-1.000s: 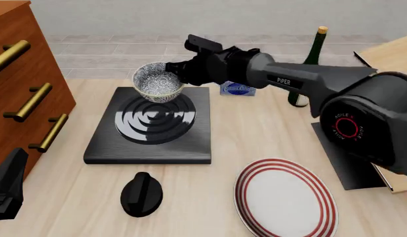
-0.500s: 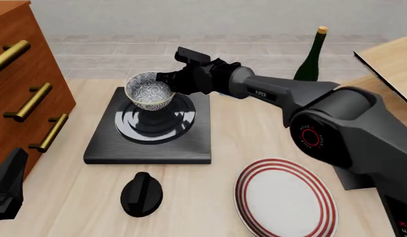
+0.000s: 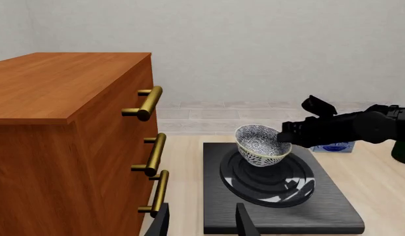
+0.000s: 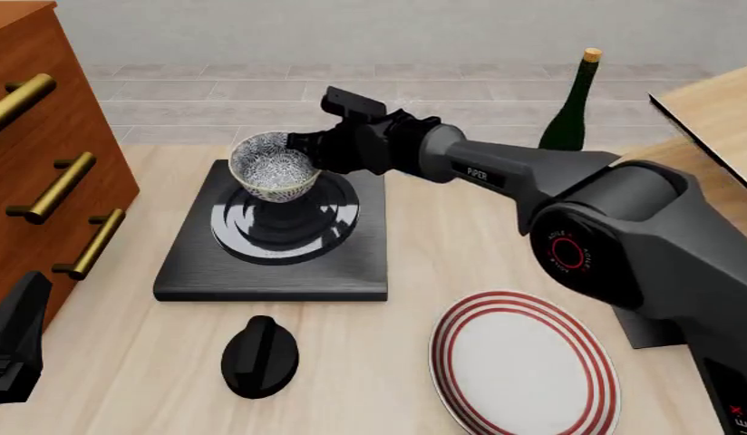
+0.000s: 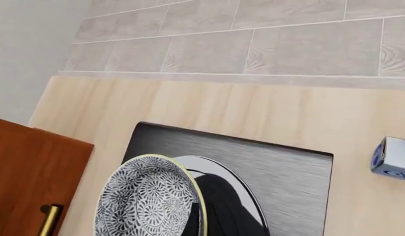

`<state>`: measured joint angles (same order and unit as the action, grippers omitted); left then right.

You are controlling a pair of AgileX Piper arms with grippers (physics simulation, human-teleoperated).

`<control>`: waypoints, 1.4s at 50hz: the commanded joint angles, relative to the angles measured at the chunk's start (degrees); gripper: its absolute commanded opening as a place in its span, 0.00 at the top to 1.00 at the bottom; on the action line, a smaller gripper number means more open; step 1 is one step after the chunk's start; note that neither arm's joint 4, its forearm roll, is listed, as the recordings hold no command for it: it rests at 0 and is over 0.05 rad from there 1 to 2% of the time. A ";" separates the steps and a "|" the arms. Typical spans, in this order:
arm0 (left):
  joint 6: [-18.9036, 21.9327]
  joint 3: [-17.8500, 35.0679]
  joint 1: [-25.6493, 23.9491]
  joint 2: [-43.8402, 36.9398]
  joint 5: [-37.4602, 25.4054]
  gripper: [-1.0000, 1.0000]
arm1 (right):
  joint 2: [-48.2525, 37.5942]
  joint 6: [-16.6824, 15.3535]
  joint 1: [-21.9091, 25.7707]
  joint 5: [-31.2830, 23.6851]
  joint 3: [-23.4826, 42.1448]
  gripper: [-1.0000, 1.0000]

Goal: Put the bowl on the stove.

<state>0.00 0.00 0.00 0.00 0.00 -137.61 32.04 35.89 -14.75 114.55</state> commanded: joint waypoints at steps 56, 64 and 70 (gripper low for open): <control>0.00 0.00 0.00 0.00 0.00 0.00 | 14.09 -4.36 -0.02 0.51 -11.03 0.00; 0.00 0.00 0.00 0.00 0.00 0.00 | 18.14 -5.19 -0.22 0.84 -14.25 0.00; 0.00 0.00 0.00 0.00 0.00 0.00 | 20.84 -5.98 -0.51 0.79 -16.15 0.00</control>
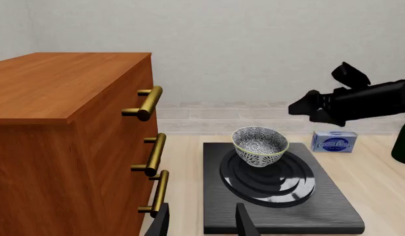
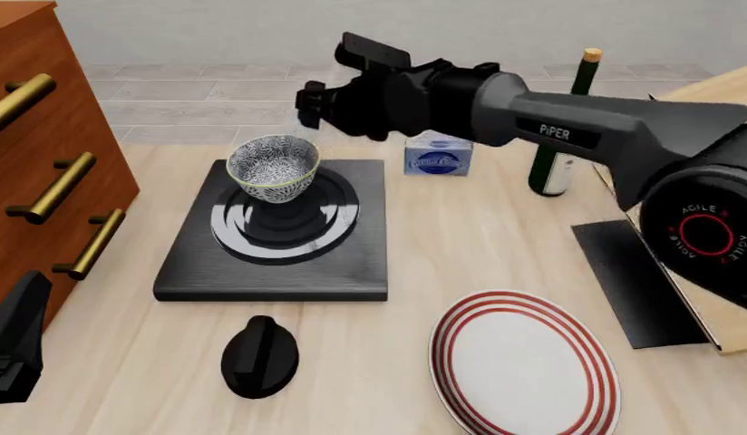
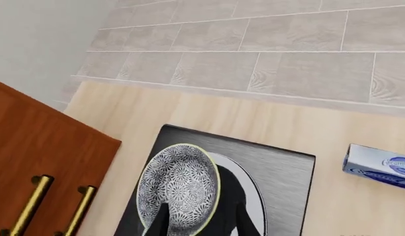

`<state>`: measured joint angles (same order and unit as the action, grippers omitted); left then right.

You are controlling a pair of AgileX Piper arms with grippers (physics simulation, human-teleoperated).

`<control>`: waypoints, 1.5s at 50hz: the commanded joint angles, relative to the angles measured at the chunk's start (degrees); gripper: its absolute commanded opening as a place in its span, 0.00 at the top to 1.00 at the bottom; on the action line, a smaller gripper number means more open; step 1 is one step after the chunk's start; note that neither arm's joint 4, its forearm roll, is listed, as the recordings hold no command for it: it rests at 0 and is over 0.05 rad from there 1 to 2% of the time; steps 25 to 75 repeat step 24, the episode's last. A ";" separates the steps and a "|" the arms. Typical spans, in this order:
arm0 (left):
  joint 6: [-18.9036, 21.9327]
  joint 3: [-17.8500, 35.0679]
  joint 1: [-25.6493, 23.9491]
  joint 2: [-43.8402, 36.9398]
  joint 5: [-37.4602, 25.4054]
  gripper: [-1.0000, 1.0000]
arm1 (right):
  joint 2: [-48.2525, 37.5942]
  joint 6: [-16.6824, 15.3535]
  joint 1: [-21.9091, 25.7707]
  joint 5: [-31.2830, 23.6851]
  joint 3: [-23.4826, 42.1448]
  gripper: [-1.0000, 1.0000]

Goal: Put the bowl on the stove.

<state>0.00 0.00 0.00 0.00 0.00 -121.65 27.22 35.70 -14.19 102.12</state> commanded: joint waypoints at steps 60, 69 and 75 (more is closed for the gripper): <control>0.00 0.00 0.00 0.00 0.00 0.00 | 19.28 -1.29 1.50 9.80 -22.13 0.00; 0.00 0.00 0.00 0.00 0.00 0.00 | 19.28 -1.29 1.50 9.80 -22.13 0.00; 0.00 0.00 0.00 0.00 0.00 0.00 | 19.28 -1.29 1.50 9.80 -22.13 0.00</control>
